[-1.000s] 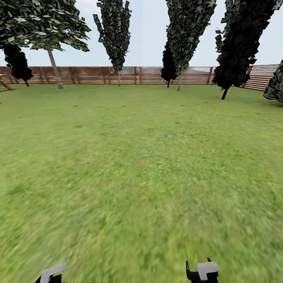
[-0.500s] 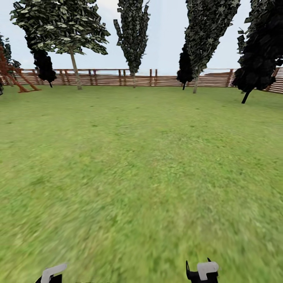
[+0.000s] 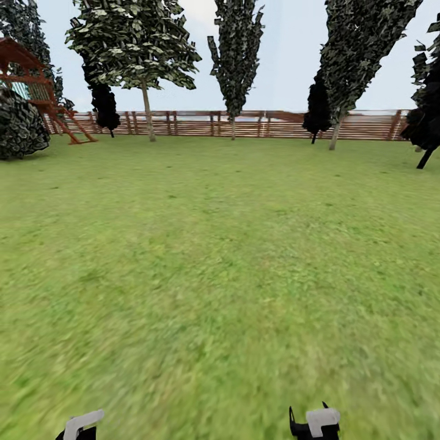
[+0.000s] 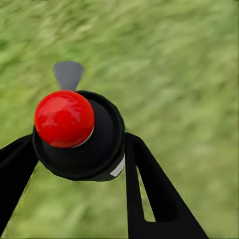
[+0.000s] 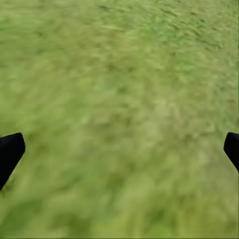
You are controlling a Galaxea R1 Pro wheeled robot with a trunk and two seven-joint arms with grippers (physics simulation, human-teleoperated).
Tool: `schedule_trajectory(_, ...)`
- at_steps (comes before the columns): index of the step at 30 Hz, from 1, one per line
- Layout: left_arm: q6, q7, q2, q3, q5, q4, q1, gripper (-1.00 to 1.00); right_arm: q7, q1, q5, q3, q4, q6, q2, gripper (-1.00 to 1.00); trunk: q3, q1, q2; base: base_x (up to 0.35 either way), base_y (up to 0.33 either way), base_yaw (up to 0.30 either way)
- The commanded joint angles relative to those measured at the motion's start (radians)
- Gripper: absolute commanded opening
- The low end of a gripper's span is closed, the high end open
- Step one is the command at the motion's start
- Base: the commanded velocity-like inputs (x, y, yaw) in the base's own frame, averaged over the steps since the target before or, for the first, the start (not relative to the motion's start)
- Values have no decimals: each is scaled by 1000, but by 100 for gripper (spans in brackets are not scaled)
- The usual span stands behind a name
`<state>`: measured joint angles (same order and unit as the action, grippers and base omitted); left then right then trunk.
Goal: In the garden, pick up the pesticide atomizer on the floor and spray pesticide onto both trees until each tree trunk is fully covered.
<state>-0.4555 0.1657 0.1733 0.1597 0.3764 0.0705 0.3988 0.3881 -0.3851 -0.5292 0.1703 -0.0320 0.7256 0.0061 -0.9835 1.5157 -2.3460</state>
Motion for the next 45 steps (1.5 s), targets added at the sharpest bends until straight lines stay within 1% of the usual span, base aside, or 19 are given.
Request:
schedule_trajectory(1,0,0,0,0,0,0,0,-100,0,0,0,0,0,0,0,100,1,0,0,281,186,245)
schedule_trajectory(6,0,0,0,0,0,0,0,-100,0,0,0,0,0,0,0,100,5,0,0,242,154,245)
schedule_trajectory(22,0,0,0,0,0,0,0,-100,0,0,0,0,0,0,5,100,19,0,0,25,5,245)
schedule_trajectory(29,-1,6,0,0,1,0,0,-100,0,0,0,0,0,0,7,100,24,0,0,311,0,253)
schedule_trajectory(39,-3,9,0,0,1,-1,0,-100,0,0,0,0,0,0,8,100,22,0,0,339,0,276)
schedule_trajectory(45,-7,9,0,0,2,-11,0,-100,-4,0,-3,-1,0,0,5,100,21,0,0,339,0,49)
